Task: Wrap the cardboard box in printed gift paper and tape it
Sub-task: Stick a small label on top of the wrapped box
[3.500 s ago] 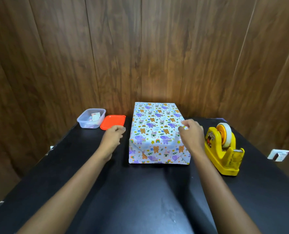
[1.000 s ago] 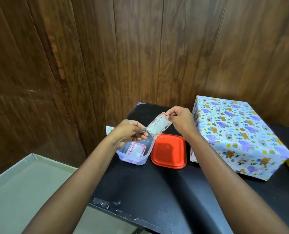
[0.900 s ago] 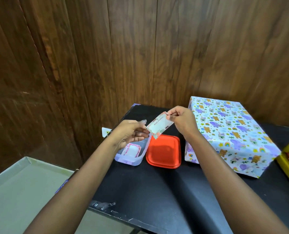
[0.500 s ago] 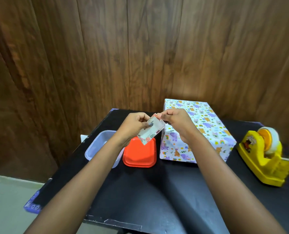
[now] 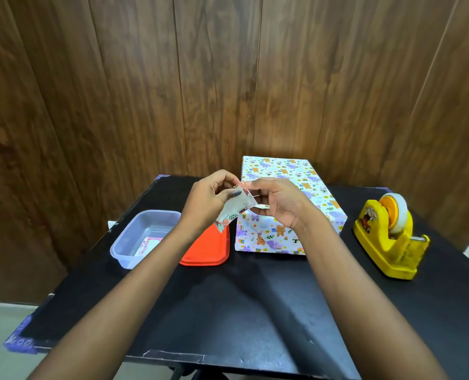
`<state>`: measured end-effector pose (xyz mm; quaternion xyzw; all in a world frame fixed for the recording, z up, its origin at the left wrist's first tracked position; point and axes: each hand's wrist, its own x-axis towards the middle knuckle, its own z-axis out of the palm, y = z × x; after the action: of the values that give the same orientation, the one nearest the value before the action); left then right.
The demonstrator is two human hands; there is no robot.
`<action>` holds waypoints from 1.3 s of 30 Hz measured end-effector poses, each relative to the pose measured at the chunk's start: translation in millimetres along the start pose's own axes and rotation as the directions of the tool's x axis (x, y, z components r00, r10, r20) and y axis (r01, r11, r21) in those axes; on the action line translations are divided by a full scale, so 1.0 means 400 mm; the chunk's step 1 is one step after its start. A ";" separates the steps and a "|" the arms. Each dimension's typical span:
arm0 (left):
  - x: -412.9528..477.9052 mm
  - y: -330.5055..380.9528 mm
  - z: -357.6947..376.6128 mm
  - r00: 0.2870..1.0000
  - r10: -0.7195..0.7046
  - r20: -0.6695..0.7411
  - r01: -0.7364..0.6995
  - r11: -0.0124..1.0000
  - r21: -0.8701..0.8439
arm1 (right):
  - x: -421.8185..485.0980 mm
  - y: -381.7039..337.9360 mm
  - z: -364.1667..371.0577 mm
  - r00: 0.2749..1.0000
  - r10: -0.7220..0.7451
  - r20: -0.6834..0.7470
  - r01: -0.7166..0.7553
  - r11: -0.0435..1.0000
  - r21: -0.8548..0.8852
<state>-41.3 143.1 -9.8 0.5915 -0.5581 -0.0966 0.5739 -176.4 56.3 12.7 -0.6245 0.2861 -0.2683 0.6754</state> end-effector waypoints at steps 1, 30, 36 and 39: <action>-0.002 -0.003 0.001 1.000 0.014 -0.005 -0.013 1.000 0.028 | 0.000 0.000 -0.001 1.000 0.007 0.001 -0.007 1.000 -0.008; -0.021 -0.080 -0.014 0.967 0.247 -0.059 -0.220 0.933 0.286 | 0.021 0.033 0.043 0.993 -0.118 -0.011 0.115 0.984 -0.132; -0.025 -0.080 -0.020 0.923 0.384 -0.038 -0.339 0.855 0.393 | 0.027 0.038 0.057 0.994 -0.096 -0.057 0.090 0.992 -0.092; -0.022 -0.081 -0.025 0.917 0.399 -0.020 -0.344 0.813 0.469 | 0.028 0.042 0.062 0.994 -0.091 -0.066 0.084 0.992 -0.089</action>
<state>-18.9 146.5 -36.6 0.5936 -0.6349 0.1861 0.4582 -150.7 66.8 -3.1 -0.6552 0.2932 -0.3067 0.6250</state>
